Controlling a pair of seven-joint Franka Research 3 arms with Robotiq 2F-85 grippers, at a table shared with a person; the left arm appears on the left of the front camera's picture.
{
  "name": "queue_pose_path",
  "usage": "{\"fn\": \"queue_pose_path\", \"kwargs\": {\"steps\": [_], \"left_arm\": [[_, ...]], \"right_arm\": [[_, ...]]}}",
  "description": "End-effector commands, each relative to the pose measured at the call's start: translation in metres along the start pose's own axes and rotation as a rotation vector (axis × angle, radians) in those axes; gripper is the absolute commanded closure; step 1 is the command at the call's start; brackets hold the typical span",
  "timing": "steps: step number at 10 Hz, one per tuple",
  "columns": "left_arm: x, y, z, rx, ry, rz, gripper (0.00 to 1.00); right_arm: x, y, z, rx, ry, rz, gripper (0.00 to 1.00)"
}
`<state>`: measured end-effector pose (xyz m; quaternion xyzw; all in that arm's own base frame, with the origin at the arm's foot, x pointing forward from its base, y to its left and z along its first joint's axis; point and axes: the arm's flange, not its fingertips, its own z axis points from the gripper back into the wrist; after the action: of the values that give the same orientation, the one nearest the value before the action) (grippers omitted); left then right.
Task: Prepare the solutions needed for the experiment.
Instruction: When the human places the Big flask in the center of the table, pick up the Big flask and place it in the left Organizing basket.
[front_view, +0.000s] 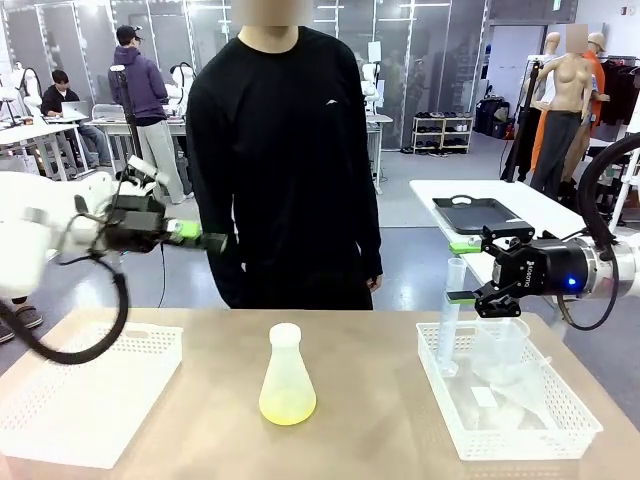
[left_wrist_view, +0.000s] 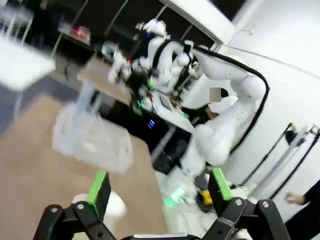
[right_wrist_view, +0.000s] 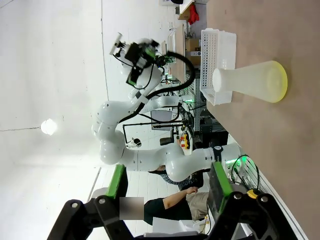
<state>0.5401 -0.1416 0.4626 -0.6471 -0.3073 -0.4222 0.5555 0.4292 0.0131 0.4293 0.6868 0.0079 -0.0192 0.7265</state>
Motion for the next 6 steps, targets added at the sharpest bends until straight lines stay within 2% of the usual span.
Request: {"fn": "queue_pose_path", "kwargs": {"steps": [1, 2, 4, 5, 6], "left_arm": [[0.031, 0.063, -0.016, -0.087, 0.067, -0.348, 0.0], [0.041, 0.082, -0.027, -0.133, 0.06, -0.4, 0.0], [0.052, 0.112, -0.049, -0.248, 0.144, -0.563, 0.0], [0.049, 0.123, -0.062, -0.305, 0.145, -0.555, 0.0], [0.045, 0.125, -0.064, -0.309, 0.138, -0.521, 0.0]], "right_arm": [[-0.001, 0.0, 0.0, -0.001, 0.004, 0.002, 0.17], [-0.001, 0.0, 0.0, -0.001, 0.004, 0.002, 0.17], [-0.001, 0.0, 0.0, -0.001, 0.004, 0.002, 0.17], [-0.001, 0.0, 0.0, -0.001, 0.004, 0.002, 0.17], [-0.001, 0.0, 0.0, -0.001, 0.004, 0.002, 0.17]]}}
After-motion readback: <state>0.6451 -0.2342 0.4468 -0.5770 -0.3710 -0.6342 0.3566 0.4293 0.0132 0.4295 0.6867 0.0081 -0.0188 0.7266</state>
